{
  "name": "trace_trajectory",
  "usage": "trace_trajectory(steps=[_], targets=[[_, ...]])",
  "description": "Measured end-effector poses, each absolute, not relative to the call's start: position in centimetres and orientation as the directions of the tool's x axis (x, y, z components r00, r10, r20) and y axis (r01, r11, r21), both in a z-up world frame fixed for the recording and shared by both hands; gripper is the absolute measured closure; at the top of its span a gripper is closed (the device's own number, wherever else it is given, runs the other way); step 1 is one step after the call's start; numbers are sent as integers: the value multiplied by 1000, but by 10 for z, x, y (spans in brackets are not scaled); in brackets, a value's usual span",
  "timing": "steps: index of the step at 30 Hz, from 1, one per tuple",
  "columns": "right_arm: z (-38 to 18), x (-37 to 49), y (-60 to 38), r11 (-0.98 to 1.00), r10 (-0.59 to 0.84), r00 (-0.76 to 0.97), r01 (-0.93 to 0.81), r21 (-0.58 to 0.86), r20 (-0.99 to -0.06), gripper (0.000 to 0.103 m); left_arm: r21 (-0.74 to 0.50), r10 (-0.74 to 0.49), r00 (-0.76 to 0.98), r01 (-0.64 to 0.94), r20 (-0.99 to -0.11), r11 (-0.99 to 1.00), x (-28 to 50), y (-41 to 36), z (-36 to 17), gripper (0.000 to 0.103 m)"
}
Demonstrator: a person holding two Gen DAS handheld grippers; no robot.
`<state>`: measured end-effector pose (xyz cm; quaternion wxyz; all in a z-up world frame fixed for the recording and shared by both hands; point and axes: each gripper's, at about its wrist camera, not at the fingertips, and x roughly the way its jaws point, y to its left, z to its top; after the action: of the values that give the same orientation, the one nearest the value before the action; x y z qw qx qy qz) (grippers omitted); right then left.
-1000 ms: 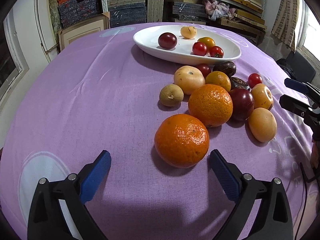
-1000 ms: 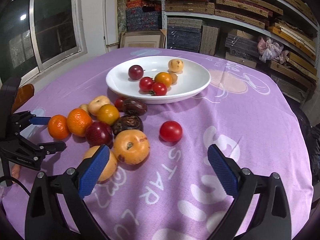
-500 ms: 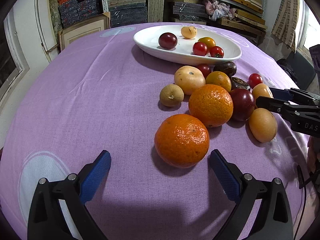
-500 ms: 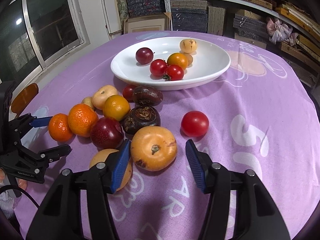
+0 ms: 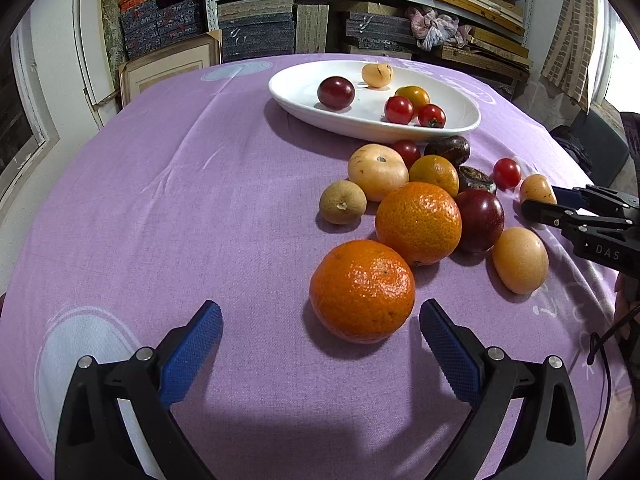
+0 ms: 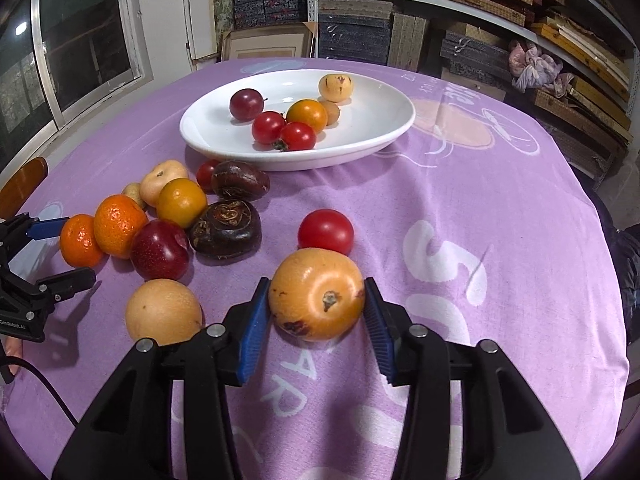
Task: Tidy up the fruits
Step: 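Grasp the large tangerine with the left tool while the right tool grasps the spotted orange fruit, then carry the tangerine and spotted orange fruit onto the white plate and open both tools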
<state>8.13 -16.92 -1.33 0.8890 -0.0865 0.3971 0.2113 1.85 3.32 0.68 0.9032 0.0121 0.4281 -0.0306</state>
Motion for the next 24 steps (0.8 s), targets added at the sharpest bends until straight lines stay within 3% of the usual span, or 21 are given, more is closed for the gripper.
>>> trace_trajectory(steps=[8,10,12,14,24], targets=[[-13,82,-170,895,317,585,-446,31,-746,58,-3,-66,692,93,-719,996,12,26,20,7],[-14,83,-171,894,319,578,-446,37,-751,58,6,-69,684,107,-726,994,14,21,19,19],[-14,85,-171,895,323,572,-444,47,-754,58,13,-67,669,114,-741,993,17,17,16,40],[-15,86,-172,895,326,566,-444,53,-757,58,-3,-82,655,121,-751,993,20,17,14,54],[-14,84,-171,891,337,568,-451,59,-751,58,-6,-76,682,105,-727,994,16,21,16,56]])
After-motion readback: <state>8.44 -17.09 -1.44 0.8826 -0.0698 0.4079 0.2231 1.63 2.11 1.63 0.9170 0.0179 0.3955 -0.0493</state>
